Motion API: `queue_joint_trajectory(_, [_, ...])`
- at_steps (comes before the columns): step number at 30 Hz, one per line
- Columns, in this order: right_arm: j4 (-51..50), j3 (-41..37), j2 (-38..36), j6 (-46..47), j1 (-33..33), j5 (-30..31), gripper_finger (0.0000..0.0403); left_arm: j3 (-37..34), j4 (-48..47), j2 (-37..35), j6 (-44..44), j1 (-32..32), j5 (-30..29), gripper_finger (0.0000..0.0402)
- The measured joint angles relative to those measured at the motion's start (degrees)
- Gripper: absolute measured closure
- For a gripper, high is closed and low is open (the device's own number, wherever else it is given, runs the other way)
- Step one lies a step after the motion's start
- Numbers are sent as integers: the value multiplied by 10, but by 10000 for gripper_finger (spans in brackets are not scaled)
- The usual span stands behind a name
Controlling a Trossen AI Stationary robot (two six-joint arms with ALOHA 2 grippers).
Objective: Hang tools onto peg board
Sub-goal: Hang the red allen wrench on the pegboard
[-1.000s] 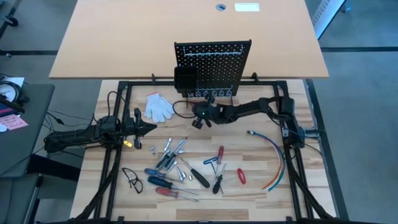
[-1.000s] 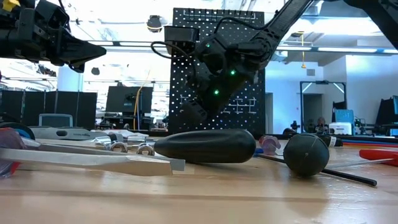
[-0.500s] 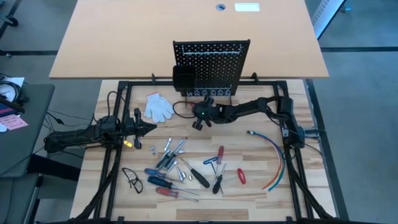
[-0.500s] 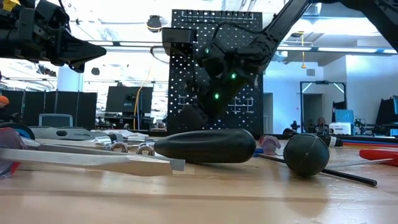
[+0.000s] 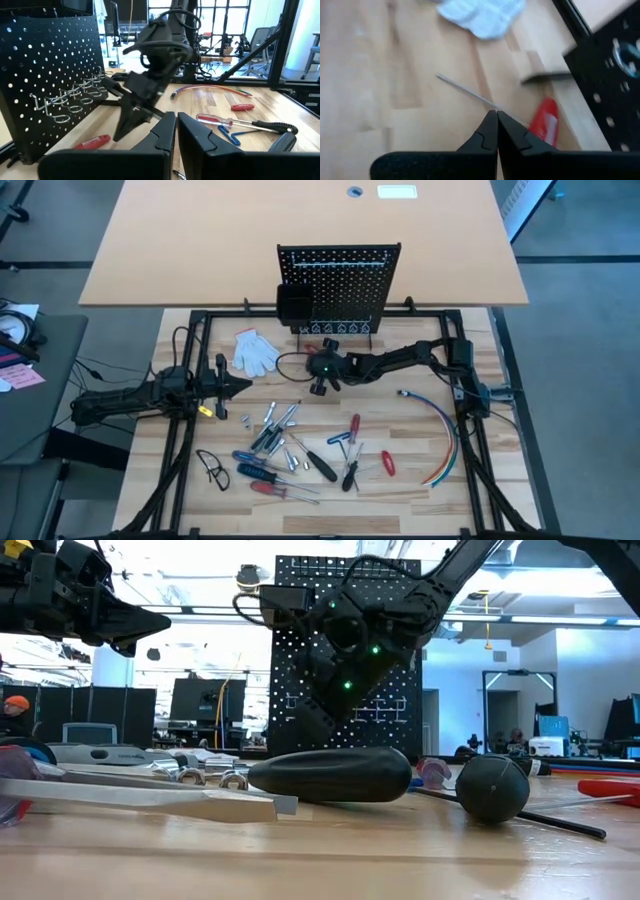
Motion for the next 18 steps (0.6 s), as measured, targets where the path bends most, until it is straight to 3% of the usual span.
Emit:
queue_joint_trajectory(7, [62, 1, 16, -11, 4, -104, 398, 0, 0, 0, 0, 0, 0, 385])
queue_joint_trajectory(15, [43, 71, 77, -15, 7, -100, 398, 0, 0, 0, 0, 0, 0, 385])
queue_joint_trajectory(18, [28, 98, 104, -17, 11, -56, 398, 0, 0, 0, 0, 0, 0, 385])
